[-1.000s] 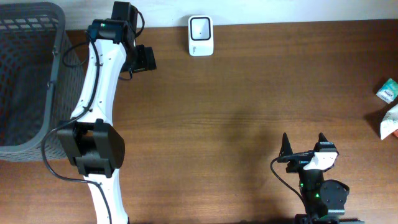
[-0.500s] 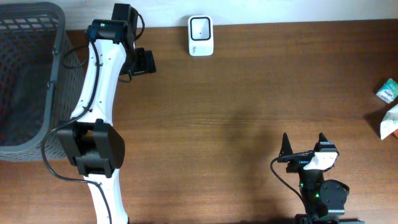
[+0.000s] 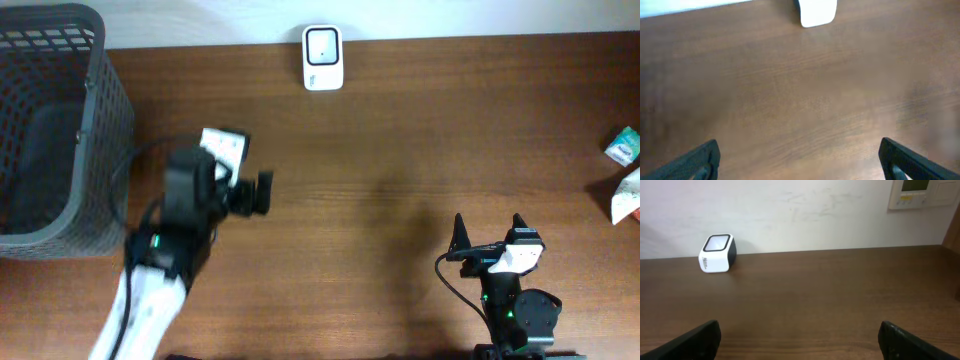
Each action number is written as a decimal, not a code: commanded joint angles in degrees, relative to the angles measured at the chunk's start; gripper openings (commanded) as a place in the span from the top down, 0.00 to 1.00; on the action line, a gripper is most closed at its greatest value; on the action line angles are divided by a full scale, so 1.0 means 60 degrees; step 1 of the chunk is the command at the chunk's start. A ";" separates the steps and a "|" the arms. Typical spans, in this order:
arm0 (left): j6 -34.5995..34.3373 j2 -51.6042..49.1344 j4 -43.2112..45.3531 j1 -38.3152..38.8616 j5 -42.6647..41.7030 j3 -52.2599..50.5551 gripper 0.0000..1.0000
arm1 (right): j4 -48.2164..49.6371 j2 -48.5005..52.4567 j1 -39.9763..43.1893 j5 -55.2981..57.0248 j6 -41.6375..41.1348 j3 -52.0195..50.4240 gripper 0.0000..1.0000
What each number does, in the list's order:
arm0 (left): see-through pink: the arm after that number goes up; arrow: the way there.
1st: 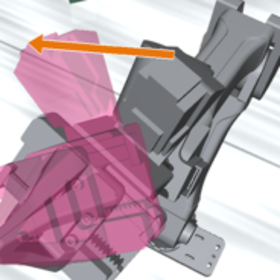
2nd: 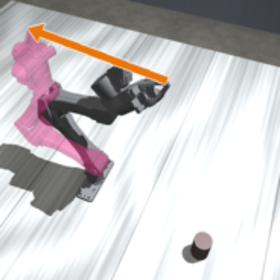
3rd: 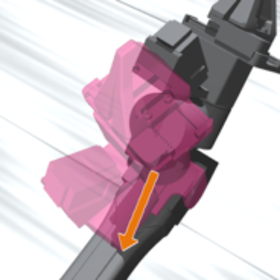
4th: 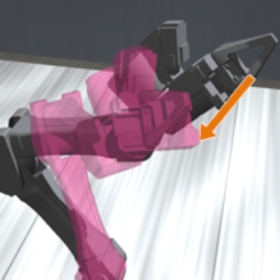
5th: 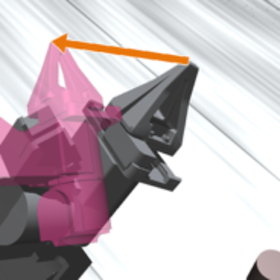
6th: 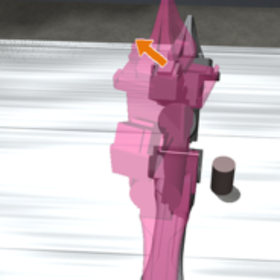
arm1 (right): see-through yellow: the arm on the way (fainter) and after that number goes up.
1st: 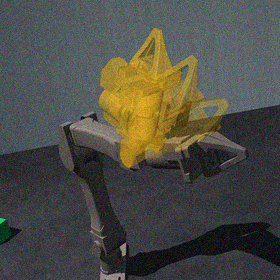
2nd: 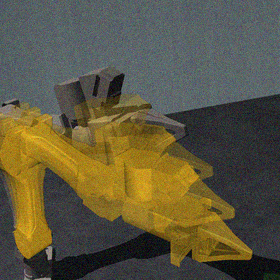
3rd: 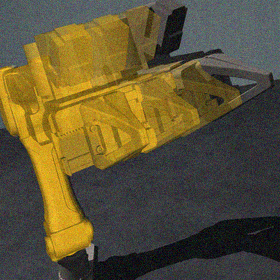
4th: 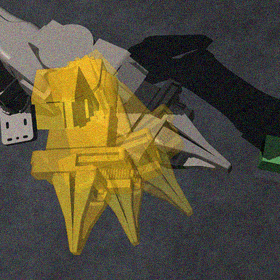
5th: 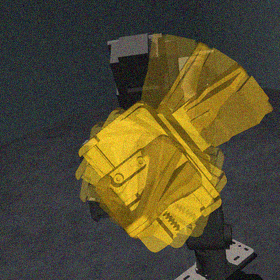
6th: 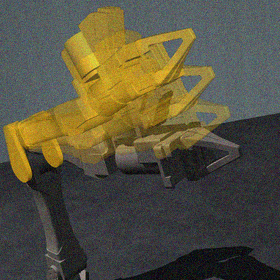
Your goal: Scan the item barcode
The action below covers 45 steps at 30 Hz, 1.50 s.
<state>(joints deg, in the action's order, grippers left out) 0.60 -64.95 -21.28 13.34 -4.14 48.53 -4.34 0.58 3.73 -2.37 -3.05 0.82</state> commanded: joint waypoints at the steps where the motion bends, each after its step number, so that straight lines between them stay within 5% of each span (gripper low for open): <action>1: 0.0455 0.2532 0.0339 -0.0393 -0.0168 -0.2473 0.01 | -0.0029 -0.0062 0.0073 0.0113 -0.0069 -0.0084 0.01; 10: 0.0455 0.7559 0.1096 -0.0765 -0.0106 -0.6233 0.01 | -0.0029 -0.0066 0.0073 0.0113 -0.0069 -0.0084 0.01; 16: 0.0455 0.9202 0.4623 -0.1617 -0.0102 -0.7974 0.01 | -0.0029 -0.0066 0.0073 0.0113 -0.0069 -0.0084 0.01; 28: 0.0474 1.0783 0.2816 -0.2218 -0.0098 -0.8007 0.01 | -0.0029 -0.0066 0.0073 0.0113 -0.0069 -0.0084 0.01; 32: -0.1315 1.0783 0.2747 -0.2218 0.0499 -0.8011 0.01 | -0.0029 -0.0066 0.0073 0.0113 -0.0069 -0.0084 0.01; 45: -0.0379 1.0783 0.2736 -0.2222 0.0506 -0.8011 0.01 | -0.0029 -0.0066 0.0073 0.0113 -0.0069 -0.0084 0.01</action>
<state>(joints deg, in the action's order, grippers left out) -4.08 -0.89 -4.27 0.30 -1.89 0.60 -4.36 0.58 3.77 -2.37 -3.05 0.82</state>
